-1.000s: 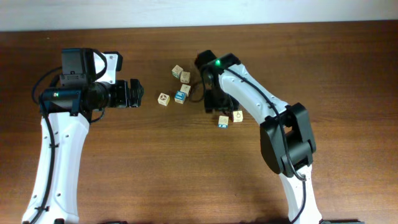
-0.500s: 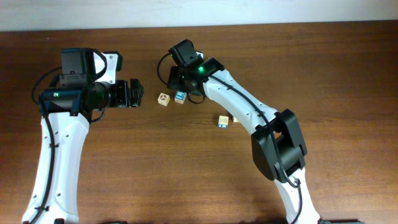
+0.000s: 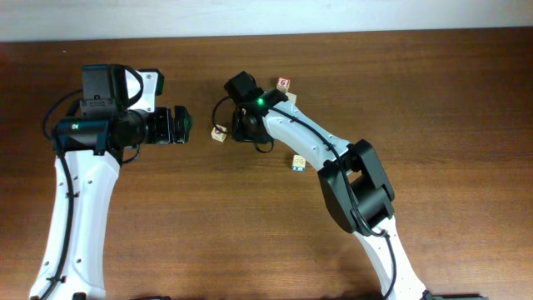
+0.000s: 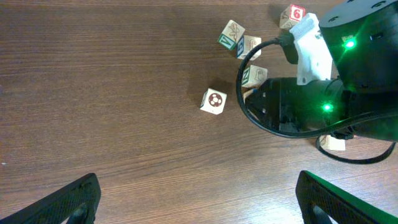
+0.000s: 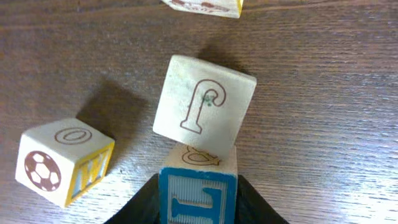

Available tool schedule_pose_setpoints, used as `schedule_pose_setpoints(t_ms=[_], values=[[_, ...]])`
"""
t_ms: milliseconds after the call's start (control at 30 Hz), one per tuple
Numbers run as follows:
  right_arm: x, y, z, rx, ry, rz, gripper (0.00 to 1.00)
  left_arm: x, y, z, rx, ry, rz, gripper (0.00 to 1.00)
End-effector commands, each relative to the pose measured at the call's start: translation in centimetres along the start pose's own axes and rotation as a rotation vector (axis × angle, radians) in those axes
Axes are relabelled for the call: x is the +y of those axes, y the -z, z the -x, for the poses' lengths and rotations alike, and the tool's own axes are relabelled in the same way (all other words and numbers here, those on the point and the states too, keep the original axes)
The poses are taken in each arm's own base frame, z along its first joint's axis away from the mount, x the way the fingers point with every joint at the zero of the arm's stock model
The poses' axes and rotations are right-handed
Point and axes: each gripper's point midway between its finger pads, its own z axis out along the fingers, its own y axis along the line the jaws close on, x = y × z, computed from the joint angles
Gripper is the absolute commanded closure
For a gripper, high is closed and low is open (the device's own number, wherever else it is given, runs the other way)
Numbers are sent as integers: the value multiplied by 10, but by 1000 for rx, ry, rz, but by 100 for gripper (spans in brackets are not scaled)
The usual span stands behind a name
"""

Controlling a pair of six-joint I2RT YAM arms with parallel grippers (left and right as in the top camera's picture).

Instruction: Rotate 3 blocks

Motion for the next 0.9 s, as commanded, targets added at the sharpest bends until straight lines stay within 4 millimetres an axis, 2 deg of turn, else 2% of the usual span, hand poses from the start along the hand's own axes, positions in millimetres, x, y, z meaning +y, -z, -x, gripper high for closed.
schedule_pose_setpoints(t_ms=[0, 33, 100, 167, 267, 333, 367, 433, 500, 533, 567, 600, 667, 733, 833, 867], values=[[-25, -1, -7, 57, 68, -53, 70, 0, 4, 7, -18, 0, 6, 1], [-36, 10, -8, 83, 103, -72, 70, 0, 4, 7, -18, 0, 6, 1], [-62, 33, -23, 177, 104, -133, 69, 0, 4, 7, -18, 0, 6, 1], [-92, 48, -46, 302, 65, -211, 69, 0, 4, 7, -18, 0, 6, 1], [-99, 54, -59, 360, 61, -244, 68, 0, 4, 7, -18, 0, 6, 1], [-103, 57, -65, 390, 57, -261, 60, 0, 4, 7, -18, 0, 6, 1], [-103, 58, -66, 393, 57, -262, 60, 0, 4, 7, -18, 0, 6, 1], [-103, 58, -63, 383, 56, -257, 53, 0, 4, 7, -18, 0, 6, 1], [-101, 67, -51, 352, 66, -236, 52, 0, 4, 7, -18, 0, 6, 1], [-96, 80, -38, 307, 69, -212, 52, 0, 4, 7, -18, 0, 6, 1], [-88, 109, -21, 231, 83, -171, 52, 0, 4, 7, -18, 0, 6, 1], [-85, 139, -13, 176, 82, -145, 52, 0, 4, 7, -19, 0, 6, 1], [-94, 182, -11, 120, 73, -158, 52, 0, 4, 7, -18, 0, 6, 1], [-105, 201, -22, 138, 69, -191, 54, 0, 4, 7, -18, 0, 6, 1], [-120, 177, -43, 221, 65, -238, 63, 0, 4, 7, -18, 0, 6, 1], [-126, 162, -55, 266, 59, -246, 68, 0, 4, 7, -18, 0, 6, 1]])
